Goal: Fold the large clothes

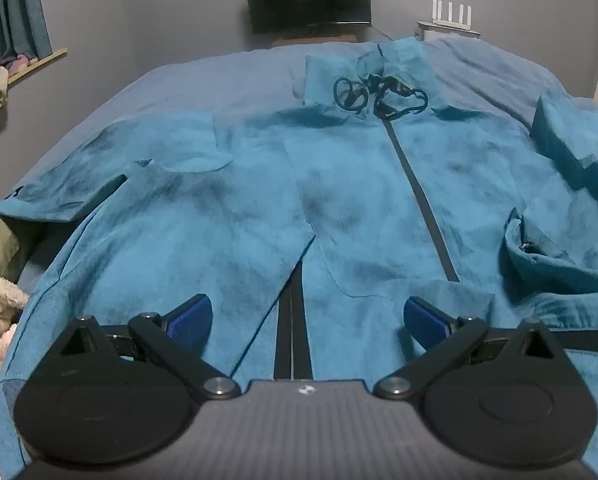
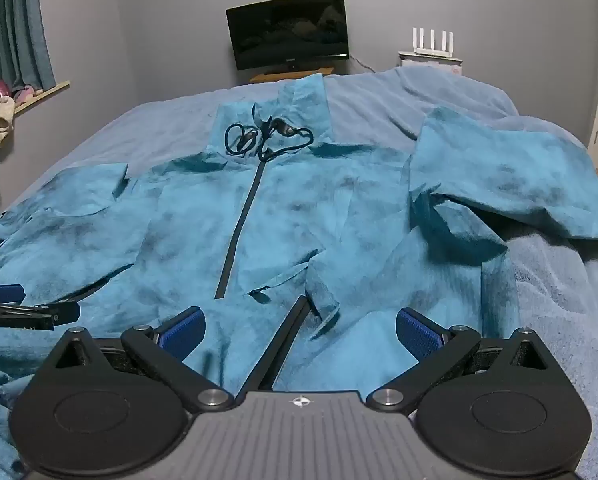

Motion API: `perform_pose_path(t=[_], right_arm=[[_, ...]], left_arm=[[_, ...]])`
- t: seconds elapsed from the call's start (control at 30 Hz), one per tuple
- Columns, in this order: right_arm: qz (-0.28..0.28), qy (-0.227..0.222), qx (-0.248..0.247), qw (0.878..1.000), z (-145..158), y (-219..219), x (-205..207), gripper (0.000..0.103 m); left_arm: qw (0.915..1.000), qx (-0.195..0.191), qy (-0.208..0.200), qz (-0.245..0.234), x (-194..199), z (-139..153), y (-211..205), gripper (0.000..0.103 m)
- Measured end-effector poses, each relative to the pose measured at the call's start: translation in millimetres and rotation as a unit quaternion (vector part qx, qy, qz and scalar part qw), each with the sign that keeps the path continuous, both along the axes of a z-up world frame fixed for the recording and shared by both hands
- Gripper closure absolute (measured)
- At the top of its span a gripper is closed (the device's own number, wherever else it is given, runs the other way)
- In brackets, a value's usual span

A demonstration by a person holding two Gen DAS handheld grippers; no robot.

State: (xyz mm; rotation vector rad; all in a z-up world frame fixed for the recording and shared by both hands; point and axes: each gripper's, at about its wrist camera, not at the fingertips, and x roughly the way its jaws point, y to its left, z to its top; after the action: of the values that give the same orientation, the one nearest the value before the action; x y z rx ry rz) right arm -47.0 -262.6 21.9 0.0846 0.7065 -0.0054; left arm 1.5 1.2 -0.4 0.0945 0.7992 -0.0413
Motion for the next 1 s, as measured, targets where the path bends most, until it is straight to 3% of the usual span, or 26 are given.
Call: perform_pose_path(t=[0.23,1.0], right_arm=[[0.000,0.003,0.006,1.000,0,-1,0,0.000],[0.000,0.006,0.005,1.000,-1,-1,1,0.000]], left_arm=[[0.9999,0.016,-0.007,-0.002,-3,-3,-4,0.000],[0.9999,0.012,0.001,-0.008,0,-7,-4,0.000]])
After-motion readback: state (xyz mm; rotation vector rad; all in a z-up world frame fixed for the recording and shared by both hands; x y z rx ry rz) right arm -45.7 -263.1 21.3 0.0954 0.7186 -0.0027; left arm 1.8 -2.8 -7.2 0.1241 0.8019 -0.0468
